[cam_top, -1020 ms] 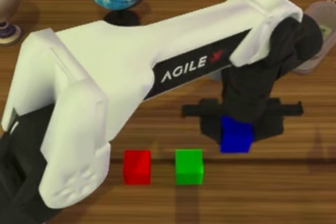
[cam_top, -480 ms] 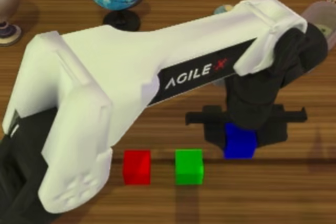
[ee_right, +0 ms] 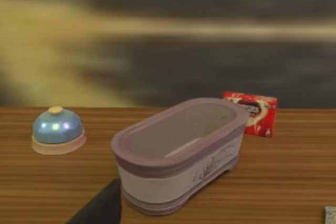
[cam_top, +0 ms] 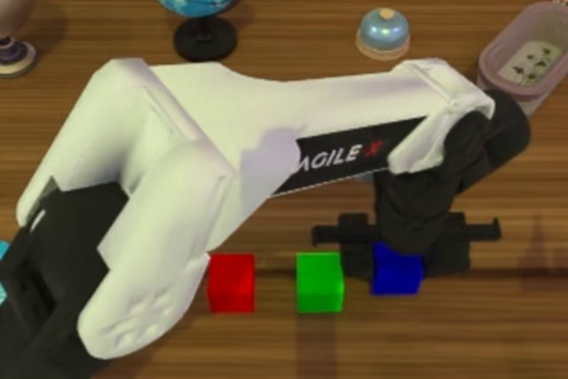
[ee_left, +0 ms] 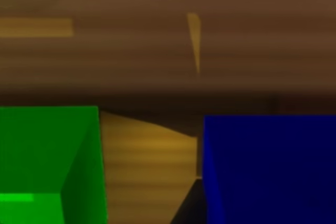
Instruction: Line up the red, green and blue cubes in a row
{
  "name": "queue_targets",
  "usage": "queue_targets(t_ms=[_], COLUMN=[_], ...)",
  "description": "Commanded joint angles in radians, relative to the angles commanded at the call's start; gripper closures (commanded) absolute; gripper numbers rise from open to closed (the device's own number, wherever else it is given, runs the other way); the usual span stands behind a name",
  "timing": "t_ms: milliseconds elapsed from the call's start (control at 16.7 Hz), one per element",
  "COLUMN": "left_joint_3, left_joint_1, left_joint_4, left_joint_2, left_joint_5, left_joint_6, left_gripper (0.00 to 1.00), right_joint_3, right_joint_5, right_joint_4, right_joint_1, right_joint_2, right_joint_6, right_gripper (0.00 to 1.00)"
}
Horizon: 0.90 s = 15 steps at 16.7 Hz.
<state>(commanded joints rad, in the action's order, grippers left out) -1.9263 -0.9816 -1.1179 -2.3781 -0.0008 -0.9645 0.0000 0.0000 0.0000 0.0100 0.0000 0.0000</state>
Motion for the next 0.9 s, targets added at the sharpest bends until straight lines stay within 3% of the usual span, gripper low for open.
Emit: queue_targets(t_ms=[120,900], left_joint_3=[0.000,0.000], left_joint_1=[0.000,0.000], left_joint_4=[0.000,0.000], left_joint_2=[0.000,0.000], left_joint_5=[0.000,0.000], left_joint_6=[0.000,0.000], left_gripper=[1.00,0.02], right_joint_3=[0.000,0.000], right_joint_5=[0.000,0.000], right_joint_4=[0.000,0.000], right_joint_1=[0.000,0.000], right_joint_2=[0.000,0.000], right_joint_6=[0.000,0.000], right_gripper=[0.00,0.00])
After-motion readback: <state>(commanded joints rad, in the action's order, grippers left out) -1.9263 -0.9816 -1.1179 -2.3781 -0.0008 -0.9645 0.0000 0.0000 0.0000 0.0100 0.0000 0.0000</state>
